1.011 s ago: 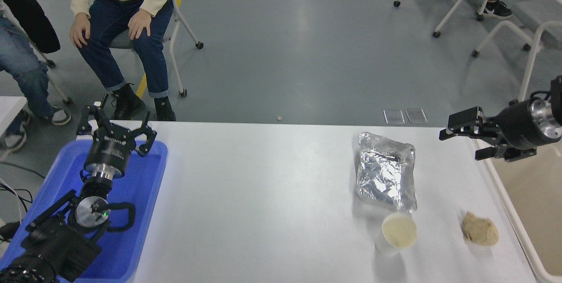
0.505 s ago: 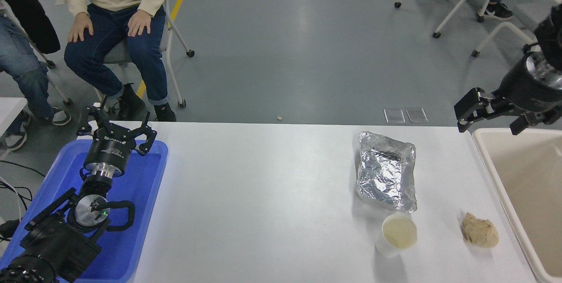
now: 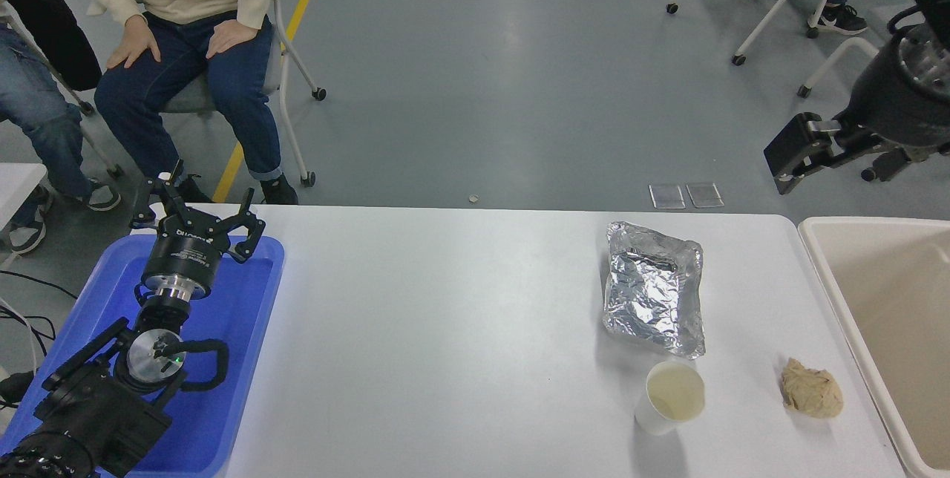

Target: Pick up paper cup place in dustbin

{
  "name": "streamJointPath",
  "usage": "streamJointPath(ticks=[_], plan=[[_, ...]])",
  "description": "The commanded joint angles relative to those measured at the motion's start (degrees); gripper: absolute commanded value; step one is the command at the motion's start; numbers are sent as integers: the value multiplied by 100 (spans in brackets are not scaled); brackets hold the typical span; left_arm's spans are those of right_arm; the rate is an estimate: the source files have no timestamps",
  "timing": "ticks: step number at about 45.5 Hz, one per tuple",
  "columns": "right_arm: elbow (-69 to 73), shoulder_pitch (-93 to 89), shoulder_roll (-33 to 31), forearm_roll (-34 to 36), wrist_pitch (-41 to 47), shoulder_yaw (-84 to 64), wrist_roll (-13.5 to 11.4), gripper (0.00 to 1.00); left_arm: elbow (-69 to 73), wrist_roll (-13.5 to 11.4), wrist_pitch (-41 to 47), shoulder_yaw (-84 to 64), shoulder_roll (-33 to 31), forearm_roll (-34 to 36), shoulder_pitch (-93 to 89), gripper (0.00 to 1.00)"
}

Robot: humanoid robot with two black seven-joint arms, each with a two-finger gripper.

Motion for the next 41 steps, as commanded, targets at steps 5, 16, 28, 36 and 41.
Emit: streamJointPath(ticks=[5,16,28,36,41], plan=[[134,-345,3,10,4,61,-18,100,0,2,-26,0,5,0,0,100],[81,-1409,-24,45,4,509,-18,100,0,2,-35,0,5,0,9,100],[81,-2498,29,54,-496,773,-26,100,0,2,-35,0,5,0,0,100],[11,-3193,29,2,-1700,844,-18,100,-9,2,-35,0,5,0,0,100],[-7,-3518,47,-51,-2290,870,-18,100,0,-7,-35,0,5,0,9,100]])
